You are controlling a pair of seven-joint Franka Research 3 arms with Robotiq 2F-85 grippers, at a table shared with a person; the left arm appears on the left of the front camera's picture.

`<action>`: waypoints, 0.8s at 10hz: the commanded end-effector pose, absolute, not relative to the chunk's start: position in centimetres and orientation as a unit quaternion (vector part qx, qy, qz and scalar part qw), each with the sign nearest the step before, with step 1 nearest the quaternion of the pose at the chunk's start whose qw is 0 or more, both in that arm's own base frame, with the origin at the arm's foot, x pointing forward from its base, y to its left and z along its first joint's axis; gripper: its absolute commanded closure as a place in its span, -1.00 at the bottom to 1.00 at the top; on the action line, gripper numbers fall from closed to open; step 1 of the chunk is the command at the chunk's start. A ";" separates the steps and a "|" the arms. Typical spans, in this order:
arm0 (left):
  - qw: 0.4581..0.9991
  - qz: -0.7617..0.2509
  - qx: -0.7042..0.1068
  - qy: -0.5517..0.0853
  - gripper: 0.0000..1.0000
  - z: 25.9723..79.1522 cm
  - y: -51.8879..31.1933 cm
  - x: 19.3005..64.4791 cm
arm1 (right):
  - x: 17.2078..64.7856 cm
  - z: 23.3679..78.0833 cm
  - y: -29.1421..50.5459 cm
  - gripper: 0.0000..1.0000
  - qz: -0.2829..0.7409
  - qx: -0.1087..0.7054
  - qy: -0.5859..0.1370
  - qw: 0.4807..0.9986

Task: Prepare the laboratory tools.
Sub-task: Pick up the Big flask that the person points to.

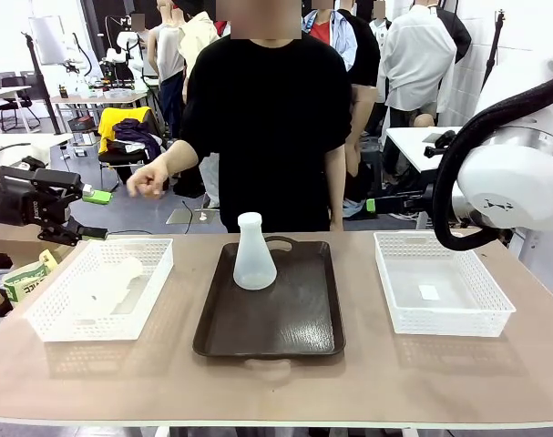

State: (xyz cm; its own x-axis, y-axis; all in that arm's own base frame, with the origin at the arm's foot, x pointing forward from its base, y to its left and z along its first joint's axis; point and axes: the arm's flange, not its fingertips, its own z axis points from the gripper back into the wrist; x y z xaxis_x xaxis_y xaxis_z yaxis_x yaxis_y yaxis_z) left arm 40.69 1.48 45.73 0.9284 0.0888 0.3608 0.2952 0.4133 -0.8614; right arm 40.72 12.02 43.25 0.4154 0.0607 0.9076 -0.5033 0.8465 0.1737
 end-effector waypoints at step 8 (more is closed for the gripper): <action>0.875 -0.095 -0.424 -0.214 -1.00 49.7 2.6 39.0 | 41.1 43.8 12.0 -1.00 0.173 0.215 -0.504 0.819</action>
State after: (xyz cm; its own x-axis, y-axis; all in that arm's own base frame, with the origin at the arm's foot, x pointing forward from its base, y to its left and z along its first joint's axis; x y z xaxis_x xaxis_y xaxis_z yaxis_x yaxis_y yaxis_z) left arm 39.20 2.99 48.65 0.8991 0.0258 0.4369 0.3524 0.5494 -0.7576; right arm 40.73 12.02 43.26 0.4154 0.0605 0.9076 -0.5031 0.8466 0.1738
